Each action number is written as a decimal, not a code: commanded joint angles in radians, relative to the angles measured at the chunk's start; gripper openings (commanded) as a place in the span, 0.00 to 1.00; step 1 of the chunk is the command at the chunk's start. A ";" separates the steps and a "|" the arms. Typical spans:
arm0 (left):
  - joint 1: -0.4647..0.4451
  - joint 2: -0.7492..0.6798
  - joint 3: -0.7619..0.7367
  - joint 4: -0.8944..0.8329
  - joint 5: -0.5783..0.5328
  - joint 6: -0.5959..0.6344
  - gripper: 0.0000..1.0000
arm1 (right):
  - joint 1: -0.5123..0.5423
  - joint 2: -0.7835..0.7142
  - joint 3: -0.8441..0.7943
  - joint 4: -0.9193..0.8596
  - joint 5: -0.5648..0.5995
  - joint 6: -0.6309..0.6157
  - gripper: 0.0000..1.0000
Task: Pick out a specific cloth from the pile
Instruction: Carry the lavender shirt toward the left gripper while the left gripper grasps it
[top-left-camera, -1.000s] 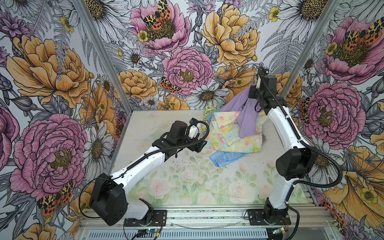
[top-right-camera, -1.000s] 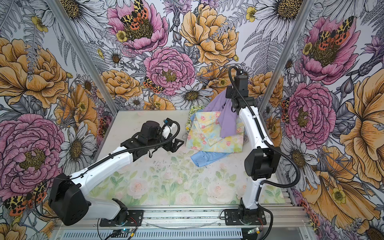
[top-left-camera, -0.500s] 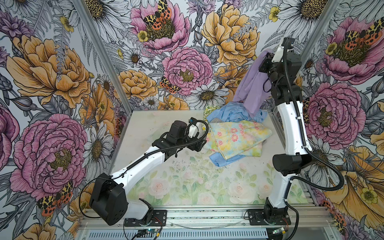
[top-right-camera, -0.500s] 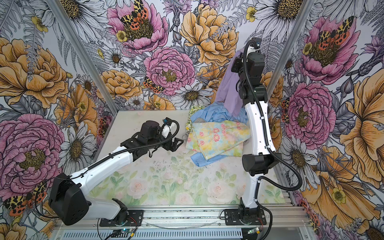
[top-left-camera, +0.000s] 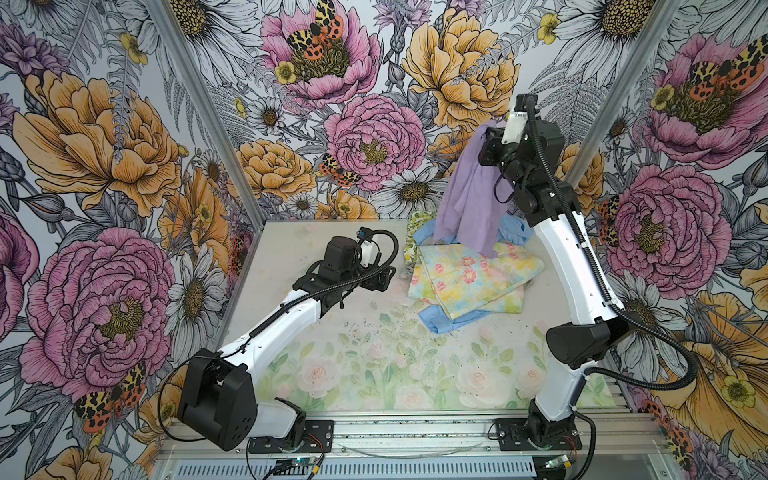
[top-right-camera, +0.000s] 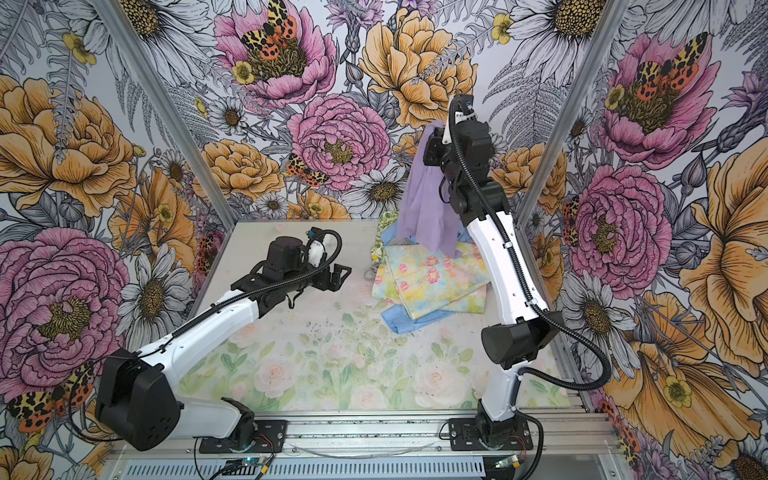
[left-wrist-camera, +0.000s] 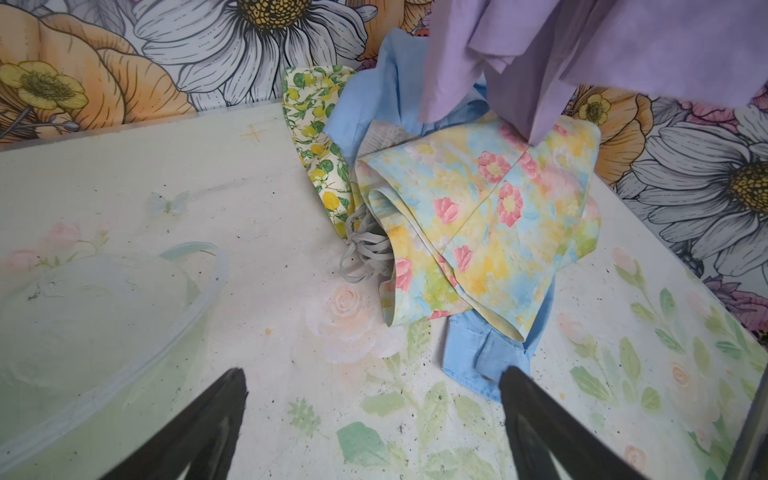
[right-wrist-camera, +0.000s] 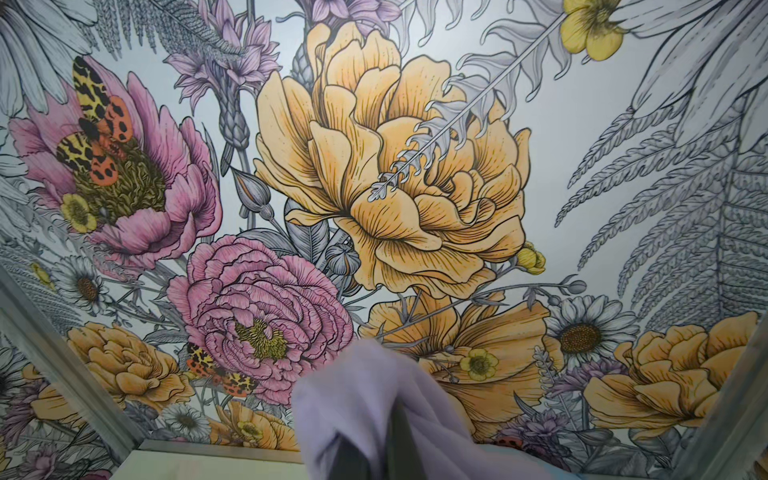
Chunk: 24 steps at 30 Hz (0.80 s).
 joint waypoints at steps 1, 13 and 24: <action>0.038 -0.062 -0.036 0.086 -0.017 -0.040 0.96 | 0.035 -0.110 -0.067 0.055 -0.015 0.010 0.00; -0.038 -0.109 -0.072 0.200 0.031 0.000 0.99 | 0.189 -0.182 -0.296 0.090 -0.013 0.098 0.00; -0.175 -0.022 0.005 0.372 -0.028 -0.026 0.99 | 0.222 -0.270 -0.475 0.157 -0.029 0.209 0.00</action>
